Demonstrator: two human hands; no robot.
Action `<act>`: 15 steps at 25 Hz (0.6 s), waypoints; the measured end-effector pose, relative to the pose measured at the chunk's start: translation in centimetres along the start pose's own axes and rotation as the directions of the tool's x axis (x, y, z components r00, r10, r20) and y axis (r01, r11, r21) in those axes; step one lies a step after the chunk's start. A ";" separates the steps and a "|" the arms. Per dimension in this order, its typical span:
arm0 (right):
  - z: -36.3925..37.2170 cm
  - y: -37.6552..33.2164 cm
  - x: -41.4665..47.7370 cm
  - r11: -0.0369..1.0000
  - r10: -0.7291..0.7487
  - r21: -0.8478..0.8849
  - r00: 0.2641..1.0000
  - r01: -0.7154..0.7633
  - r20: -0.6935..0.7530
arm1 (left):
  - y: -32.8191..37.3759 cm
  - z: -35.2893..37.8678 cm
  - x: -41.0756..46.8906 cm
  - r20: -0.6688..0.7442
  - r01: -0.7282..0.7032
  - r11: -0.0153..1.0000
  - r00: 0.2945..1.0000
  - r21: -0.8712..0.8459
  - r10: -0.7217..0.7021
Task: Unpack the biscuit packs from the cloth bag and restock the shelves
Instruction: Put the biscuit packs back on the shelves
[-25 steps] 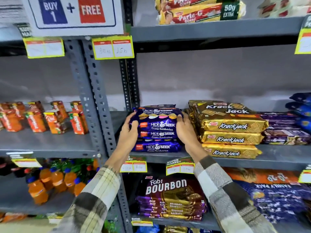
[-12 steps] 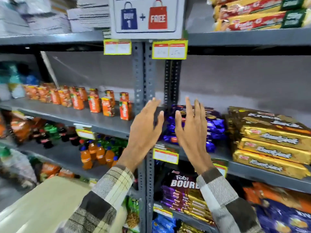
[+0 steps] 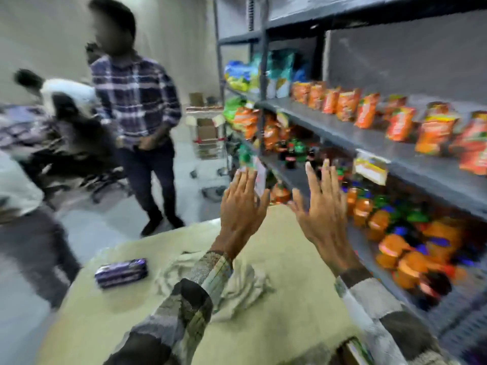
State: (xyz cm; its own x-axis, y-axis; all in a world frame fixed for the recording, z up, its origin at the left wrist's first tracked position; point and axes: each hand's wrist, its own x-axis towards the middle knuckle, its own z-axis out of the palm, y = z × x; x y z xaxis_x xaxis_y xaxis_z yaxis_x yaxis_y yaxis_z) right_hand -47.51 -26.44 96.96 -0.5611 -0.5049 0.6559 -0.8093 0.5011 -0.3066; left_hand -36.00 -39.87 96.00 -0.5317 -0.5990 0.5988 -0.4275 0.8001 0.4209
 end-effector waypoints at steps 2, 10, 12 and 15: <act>7.1 -4.4 -0.6 0.999 -0.020 0.028 0.989 0.016 0.148 | -7.7 0.2 -1.2 0.074 0.117 0.989 0.990 0.088 -0.124; 33.1 -22.4 -6.3 0.968 -0.115 0.239 0.721 -0.073 0.683 | -39.3 -1.9 -7.2 0.122 0.659 0.746 0.736 0.093 -0.666; 38.1 -26.3 -8.5 0.942 -0.154 0.301 0.605 -0.149 0.781 | -46.1 -3.5 -9.9 0.082 0.810 0.586 0.582 0.032 -0.809; 44.4 -30.8 -12.4 0.913 -0.174 0.307 0.425 -0.268 0.888 | -53.7 -5.0 -13.9 0.011 0.923 0.383 0.383 -0.042 -0.924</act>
State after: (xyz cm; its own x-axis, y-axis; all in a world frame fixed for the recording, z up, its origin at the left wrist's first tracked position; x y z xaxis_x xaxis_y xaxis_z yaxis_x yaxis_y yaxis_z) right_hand -23.37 -66.84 67.62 -0.2525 -0.9260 -0.2808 -0.6418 0.3774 -0.6675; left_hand -2.01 -74.37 68.54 0.1829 -0.9689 -0.1666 -0.6233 -0.2453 0.7425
